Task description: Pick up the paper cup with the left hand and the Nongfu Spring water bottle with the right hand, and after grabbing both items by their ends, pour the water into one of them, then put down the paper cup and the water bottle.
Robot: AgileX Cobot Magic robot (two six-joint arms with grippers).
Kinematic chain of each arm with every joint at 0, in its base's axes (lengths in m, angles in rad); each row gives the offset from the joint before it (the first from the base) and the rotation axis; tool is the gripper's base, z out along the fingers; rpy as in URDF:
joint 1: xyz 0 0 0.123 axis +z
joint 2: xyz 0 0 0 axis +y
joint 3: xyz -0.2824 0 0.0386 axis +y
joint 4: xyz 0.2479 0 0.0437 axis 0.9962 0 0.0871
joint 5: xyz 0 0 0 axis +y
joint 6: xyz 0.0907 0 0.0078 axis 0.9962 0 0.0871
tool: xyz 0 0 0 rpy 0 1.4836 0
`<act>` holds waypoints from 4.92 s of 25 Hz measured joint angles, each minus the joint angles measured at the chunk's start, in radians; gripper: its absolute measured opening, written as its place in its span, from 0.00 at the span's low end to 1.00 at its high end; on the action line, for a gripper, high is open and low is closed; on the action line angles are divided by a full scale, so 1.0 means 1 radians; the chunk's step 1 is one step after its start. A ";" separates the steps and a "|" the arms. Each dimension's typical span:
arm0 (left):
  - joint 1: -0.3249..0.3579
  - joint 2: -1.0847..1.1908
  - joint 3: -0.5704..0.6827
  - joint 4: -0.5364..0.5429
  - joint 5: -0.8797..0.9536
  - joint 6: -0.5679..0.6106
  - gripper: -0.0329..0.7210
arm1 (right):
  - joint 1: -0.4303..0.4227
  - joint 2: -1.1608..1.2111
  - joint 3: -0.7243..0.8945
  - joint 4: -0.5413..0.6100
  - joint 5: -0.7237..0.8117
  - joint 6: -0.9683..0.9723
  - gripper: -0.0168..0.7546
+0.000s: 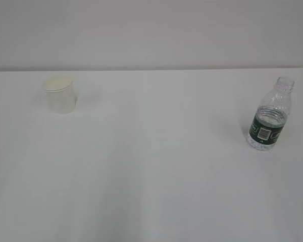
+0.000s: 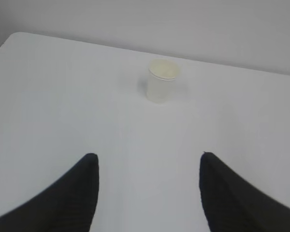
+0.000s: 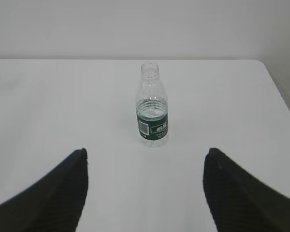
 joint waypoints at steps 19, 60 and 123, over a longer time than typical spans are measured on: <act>0.000 0.099 0.000 -0.113 -0.221 0.194 0.66 | 0.000 0.084 0.048 0.193 -0.398 0.009 0.74; -0.401 0.847 0.193 -0.142 -1.333 0.184 0.65 | 0.000 0.444 0.270 0.092 -1.035 -0.039 0.67; -0.401 1.491 0.191 0.128 -1.898 0.099 0.74 | 0.000 1.773 0.240 -0.159 -2.017 0.124 0.90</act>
